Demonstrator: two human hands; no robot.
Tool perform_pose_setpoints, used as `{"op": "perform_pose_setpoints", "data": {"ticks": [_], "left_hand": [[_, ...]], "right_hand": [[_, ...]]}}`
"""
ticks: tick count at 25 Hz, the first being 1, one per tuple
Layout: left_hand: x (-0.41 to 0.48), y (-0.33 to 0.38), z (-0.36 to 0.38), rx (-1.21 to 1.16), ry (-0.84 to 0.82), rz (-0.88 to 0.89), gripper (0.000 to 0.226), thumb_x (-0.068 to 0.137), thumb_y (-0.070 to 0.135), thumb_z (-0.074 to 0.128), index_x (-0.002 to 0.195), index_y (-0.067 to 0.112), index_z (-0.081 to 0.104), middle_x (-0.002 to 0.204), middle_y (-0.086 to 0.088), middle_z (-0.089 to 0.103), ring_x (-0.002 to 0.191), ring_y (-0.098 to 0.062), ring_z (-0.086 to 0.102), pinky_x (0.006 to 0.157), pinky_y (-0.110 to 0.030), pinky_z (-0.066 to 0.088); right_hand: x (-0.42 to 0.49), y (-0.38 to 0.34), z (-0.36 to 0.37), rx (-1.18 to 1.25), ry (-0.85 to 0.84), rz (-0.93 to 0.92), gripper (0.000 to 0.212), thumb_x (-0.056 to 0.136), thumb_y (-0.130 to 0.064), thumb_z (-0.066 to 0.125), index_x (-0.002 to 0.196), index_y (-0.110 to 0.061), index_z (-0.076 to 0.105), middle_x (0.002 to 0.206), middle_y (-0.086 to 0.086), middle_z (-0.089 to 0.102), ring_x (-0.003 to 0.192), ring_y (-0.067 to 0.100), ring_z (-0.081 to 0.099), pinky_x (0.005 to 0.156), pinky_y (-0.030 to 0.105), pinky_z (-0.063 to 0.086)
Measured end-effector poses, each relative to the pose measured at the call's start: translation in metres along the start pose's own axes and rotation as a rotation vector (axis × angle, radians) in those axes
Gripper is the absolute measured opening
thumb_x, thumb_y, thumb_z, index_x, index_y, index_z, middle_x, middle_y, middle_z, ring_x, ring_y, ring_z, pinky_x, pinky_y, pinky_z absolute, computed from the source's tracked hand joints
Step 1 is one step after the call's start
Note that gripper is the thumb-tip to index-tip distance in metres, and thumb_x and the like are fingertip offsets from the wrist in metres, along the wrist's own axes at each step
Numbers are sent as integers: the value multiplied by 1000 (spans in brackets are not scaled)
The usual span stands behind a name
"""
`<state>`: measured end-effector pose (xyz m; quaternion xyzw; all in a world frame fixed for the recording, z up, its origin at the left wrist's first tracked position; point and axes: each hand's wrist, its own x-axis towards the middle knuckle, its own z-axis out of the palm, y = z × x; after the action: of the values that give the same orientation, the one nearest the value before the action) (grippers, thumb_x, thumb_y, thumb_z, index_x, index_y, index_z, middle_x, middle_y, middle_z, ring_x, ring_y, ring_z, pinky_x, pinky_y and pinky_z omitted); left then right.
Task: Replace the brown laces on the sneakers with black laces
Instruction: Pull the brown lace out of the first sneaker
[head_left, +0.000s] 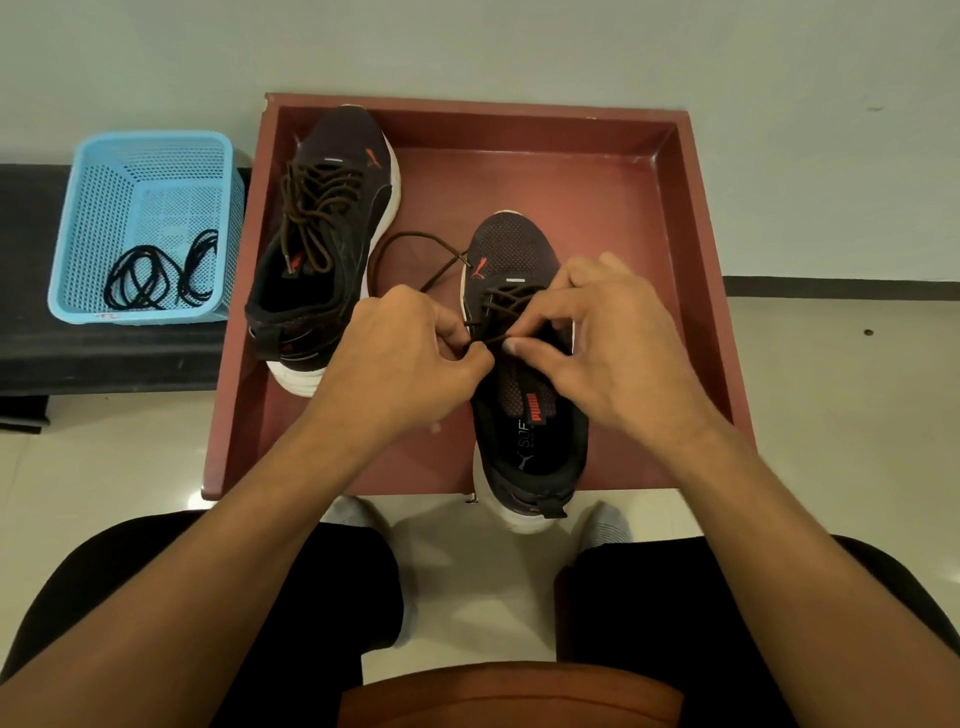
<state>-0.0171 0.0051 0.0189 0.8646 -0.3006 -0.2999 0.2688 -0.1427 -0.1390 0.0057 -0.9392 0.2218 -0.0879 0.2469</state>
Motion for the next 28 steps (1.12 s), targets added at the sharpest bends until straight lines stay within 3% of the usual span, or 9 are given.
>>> {"op": "perform_pose_setpoints", "data": {"ticks": [3, 7, 9, 13, 15, 19, 25, 28], "left_hand": [[1, -2, -3, -15, -21, -13, 17, 95, 28, 71, 80, 20, 73, 57, 3, 71, 39, -12, 66, 46, -7, 45], [2, -3, -3, -28, -35, 0, 18, 95, 28, 71, 79, 21, 73, 56, 3, 69, 39, -13, 66, 49, -13, 51], [1, -3, -3, -24, -28, 8, 17, 95, 28, 72, 79, 22, 73, 58, 4, 69, 40, -13, 66, 48, -13, 51], [-1, -3, -5, -14, -29, 15, 16, 95, 31, 72, 81, 22, 74, 62, 3, 72, 41, -13, 67, 47, -10, 48], [0, -2, -6, -1, -43, 11, 16, 95, 33, 72, 82, 23, 73, 64, 2, 72, 42, -14, 68, 52, -17, 56], [1, -3, -8, -9, -72, 5, 17, 96, 34, 71, 84, 22, 74, 64, 3, 72, 44, -17, 69, 58, -30, 63], [1, -4, -10, -33, -75, -14, 17, 95, 32, 73, 82, 22, 74, 54, 14, 68, 45, -16, 70, 55, -17, 57], [1, -5, -10, -34, -72, -9, 17, 95, 32, 73, 82, 21, 74, 53, 14, 67, 46, -15, 70, 63, -25, 62]], "right_hand": [[-1, 27, -20, 167, 75, 152, 9, 84, -38, 85, 84, -31, 79, 79, -6, 61, 78, 15, 57, 85, 36, 48], [-7, 48, -34, 256, 108, 331, 8, 86, -36, 85, 85, -31, 78, 77, -5, 64, 66, 6, 51, 67, 29, 44], [-6, 46, -29, 175, 109, 302, 9, 86, -37, 83, 93, -34, 77, 83, -7, 62, 71, 4, 52, 71, 27, 45], [-5, 24, -22, 55, 127, 54, 36, 85, -40, 81, 120, -41, 75, 104, -6, 52, 100, 11, 49, 91, 29, 42], [-5, 10, -11, -12, 72, -33, 32, 81, -49, 82, 112, -44, 78, 104, -9, 49, 102, 11, 43, 89, 35, 37], [-2, -4, 9, -101, 38, -82, 19, 81, -53, 82, 98, -43, 80, 98, -14, 47, 99, 9, 38, 84, 31, 24], [0, 9, -3, -67, 88, 2, 13, 82, -48, 83, 91, -39, 81, 93, -16, 49, 99, 11, 43, 86, 36, 29], [0, 30, -22, 43, 124, 147, 11, 83, -46, 84, 90, -39, 80, 90, -12, 55, 98, 14, 50, 87, 36, 40]]}}
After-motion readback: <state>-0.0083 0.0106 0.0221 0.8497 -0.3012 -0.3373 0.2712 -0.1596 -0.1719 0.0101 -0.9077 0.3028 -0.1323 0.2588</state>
